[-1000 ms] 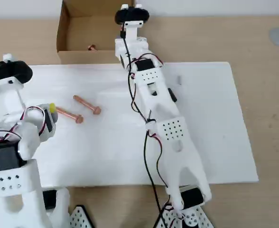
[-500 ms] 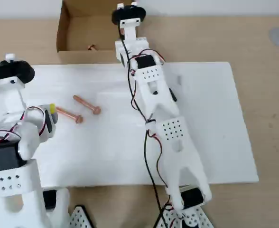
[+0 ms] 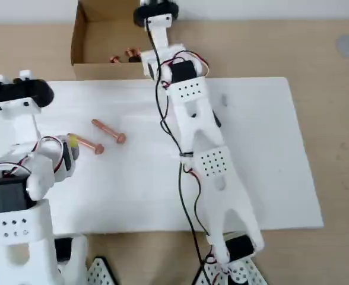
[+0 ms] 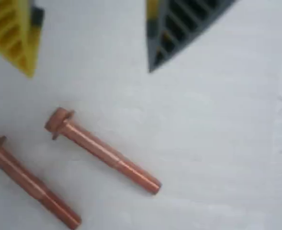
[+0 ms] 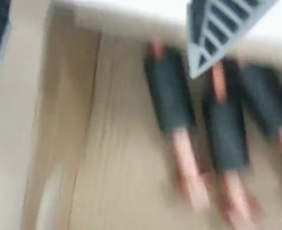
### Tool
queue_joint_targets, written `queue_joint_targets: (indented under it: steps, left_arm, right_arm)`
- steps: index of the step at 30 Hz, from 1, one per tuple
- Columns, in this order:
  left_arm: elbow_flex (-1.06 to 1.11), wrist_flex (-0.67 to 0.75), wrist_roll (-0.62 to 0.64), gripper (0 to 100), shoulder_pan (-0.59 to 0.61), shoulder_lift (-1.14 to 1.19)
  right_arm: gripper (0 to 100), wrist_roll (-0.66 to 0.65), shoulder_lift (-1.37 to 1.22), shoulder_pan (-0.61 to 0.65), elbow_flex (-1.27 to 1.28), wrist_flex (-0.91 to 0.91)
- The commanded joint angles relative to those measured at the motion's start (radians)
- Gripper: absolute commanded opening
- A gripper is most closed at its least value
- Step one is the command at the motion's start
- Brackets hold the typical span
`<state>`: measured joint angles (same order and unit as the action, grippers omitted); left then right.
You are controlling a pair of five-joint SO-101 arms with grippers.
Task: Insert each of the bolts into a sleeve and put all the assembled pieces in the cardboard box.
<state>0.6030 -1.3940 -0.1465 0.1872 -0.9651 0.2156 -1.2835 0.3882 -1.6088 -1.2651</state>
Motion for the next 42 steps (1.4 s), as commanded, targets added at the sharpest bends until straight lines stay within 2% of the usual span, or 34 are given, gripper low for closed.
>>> queue_joint_targets:
  steps: [1,6,11,15,19,23,27,31,42]
  left_arm:
    - [-0.029,0.005,0.064,17,-0.020,0.031]
    - [-0.120,0.008,0.204,17,-0.021,0.262]
    - [-0.233,0.063,0.216,17,-0.023,0.674]
    - [-0.423,0.052,0.236,17,-0.025,0.964]
    - [-0.611,-0.052,0.253,17,-0.060,1.135]
    - [-0.703,-0.104,0.269,17,-0.146,1.230]
    - [-0.726,-0.100,0.390,17,-0.186,1.285]
    - [-0.669,-0.046,0.592,17,-0.175,1.316]
    - [-0.486,0.121,0.896,17,-0.087,1.285]
  right_arm:
    - [29.9,-0.003,0.193,-0.001,-0.059,-0.147]
    - [29.7,-0.006,0.380,-0.025,-0.061,-0.344]
    - [29.7,-0.008,0.556,-0.041,-0.059,-0.516]
    - [29.6,-0.008,0.664,-0.061,-0.058,-0.523]
    - [29.6,-0.008,0.727,-0.090,-0.056,-0.523]
    - [29.6,-0.008,0.743,-0.137,-0.056,-0.523]
    - [29.6,-0.006,0.745,-0.179,-0.056,-0.525]
    - [29.6,-0.006,0.746,-0.203,-0.056,-0.525]
    - [29.6,-0.006,0.743,-0.213,-0.056,-0.525]
